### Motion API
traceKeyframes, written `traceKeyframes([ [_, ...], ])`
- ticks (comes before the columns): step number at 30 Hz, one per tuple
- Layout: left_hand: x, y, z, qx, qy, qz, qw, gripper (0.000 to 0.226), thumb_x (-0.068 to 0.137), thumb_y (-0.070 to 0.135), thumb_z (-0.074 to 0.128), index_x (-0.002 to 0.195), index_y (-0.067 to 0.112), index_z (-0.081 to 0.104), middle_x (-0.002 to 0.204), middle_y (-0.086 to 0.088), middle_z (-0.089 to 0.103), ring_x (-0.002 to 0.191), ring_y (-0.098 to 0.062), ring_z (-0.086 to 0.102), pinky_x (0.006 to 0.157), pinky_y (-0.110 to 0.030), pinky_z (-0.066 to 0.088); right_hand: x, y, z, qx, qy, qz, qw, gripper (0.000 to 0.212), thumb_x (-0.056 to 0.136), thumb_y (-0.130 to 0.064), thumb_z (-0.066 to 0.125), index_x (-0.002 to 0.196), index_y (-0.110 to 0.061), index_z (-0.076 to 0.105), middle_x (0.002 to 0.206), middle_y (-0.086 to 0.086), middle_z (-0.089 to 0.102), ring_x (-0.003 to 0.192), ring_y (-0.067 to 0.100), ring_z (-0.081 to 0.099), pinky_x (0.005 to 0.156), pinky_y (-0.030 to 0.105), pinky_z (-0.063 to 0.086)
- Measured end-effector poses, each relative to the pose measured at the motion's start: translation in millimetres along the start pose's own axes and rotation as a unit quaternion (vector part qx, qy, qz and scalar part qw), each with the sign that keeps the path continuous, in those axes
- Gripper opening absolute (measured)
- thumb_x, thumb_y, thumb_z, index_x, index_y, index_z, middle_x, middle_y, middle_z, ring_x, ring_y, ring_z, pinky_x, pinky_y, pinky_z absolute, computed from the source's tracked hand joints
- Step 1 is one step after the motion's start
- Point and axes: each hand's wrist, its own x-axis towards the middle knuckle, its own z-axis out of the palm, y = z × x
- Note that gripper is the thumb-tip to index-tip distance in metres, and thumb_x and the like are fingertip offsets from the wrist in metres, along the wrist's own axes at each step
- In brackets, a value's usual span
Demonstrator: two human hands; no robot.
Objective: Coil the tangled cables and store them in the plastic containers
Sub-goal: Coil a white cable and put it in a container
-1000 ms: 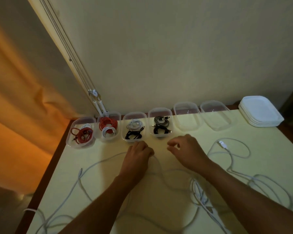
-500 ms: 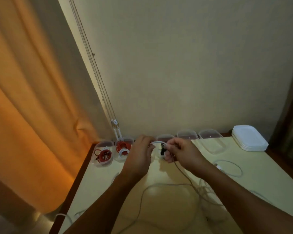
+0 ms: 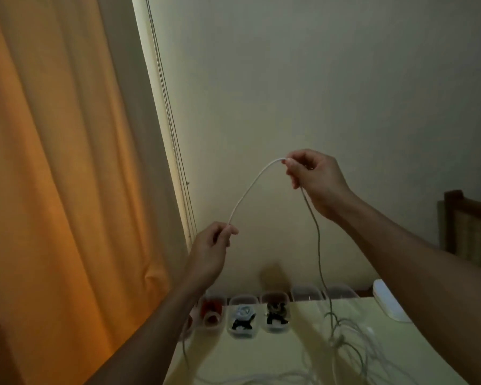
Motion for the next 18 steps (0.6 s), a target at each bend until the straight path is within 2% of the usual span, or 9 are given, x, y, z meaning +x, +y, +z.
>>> traceKeyframes([
  [3,2.1,29.1,11.4,0.002,-0.027,0.017,0.999,0.031,0.108,0.034,0.042,0.118,0.021,0.069,0.095,0.006,0.062,0.087,-0.007,0.058,0.074,-0.025,0.045,12.8,-28.6,5.8,0.067,-0.029,0.024,0.997,0.008,0.098,-0.002,0.061,0.098,0.003,0.068,0.078,0.013,0.062,0.065,0.023,0.06,0.068,0.036,0.057],
  [6,2.7,49.0,40.0,0.006,-0.093,-0.005,0.996,0.04,0.109,0.039,0.041,0.144,0.023,0.051,0.126,0.004,0.063,0.108,-0.006,0.06,0.082,-0.017,0.044,20.2,-53.5,14.7,0.122,-0.048,0.039,0.991,0.016,0.099,0.0,0.059,0.106,0.013,0.063,0.082,0.019,0.063,0.072,0.031,0.066,0.077,0.043,0.063],
  [8,1.6,56.3,59.9,-0.007,-0.134,-0.02,0.991,0.044,0.109,0.038,0.043,0.151,0.024,0.042,0.134,0.003,0.062,0.114,-0.003,0.058,0.093,-0.02,0.044,24.5,-64.7,18.8,0.127,-0.054,0.038,0.99,0.017,0.098,0.001,0.06,0.107,0.015,0.062,0.083,0.021,0.064,0.074,0.033,0.068,0.078,0.043,0.063],
  [9,1.0,57.5,66.6,-0.015,-0.142,-0.025,0.989,0.041,0.109,0.035,0.044,0.149,0.025,0.042,0.132,0.003,0.063,0.114,-0.003,0.058,0.098,-0.023,0.044,26.0,-68.7,20.3,0.125,-0.055,0.036,0.99,0.017,0.097,0.001,0.06,0.107,0.015,0.063,0.083,0.021,0.065,0.074,0.034,0.068,0.078,0.043,0.063],
  [11,0.8,54.2,73.9,-0.031,-0.145,-0.028,0.989,0.028,0.109,0.026,0.045,0.136,0.021,0.051,0.115,0.002,0.068,0.104,-0.002,0.061,0.095,-0.023,0.047,28.1,-72.2,19.6,0.111,-0.053,0.033,0.992,0.017,0.096,0.001,0.062,0.105,0.015,0.064,0.084,0.021,0.066,0.075,0.035,0.07,0.078,0.044,0.063],
  [13,0.0,46.5,72.2,-0.045,-0.142,-0.023,0.989,0.022,0.109,0.02,0.045,0.121,0.012,0.062,0.098,-0.001,0.065,0.088,-0.005,0.06,0.085,-0.019,0.049,29.3,-70.9,13.3,0.093,-0.045,0.033,0.994,0.015,0.096,0.0,0.064,0.103,0.013,0.066,0.084,0.021,0.068,0.077,0.036,0.071,0.079,0.045,0.063],
  [15,-2.3,37.4,65.0,-0.042,-0.136,-0.021,0.99,0.024,0.109,0.017,0.044,0.111,0.007,0.065,0.088,-0.004,0.057,0.078,-0.008,0.054,0.073,-0.013,0.045,29.7,-65.6,2.6,0.073,-0.031,0.035,0.996,0.012,0.095,0.0,0.065,0.099,0.011,0.068,0.083,0.021,0.068,0.076,0.036,0.071,0.08,0.046,0.063],
  [18,-5.2,19.6,50.7,-0.01,-0.136,-0.022,0.99,0.026,0.111,0.022,0.039,0.104,0.012,0.062,0.085,-0.003,0.054,0.077,-0.012,0.053,0.075,-0.024,0.046,31.5,-53.2,-17.5,0.039,0.003,0.037,0.999,0.007,0.094,0.0,0.066,0.094,0.007,0.069,0.078,0.019,0.067,0.071,0.032,0.07,0.082,0.048,0.062],
])
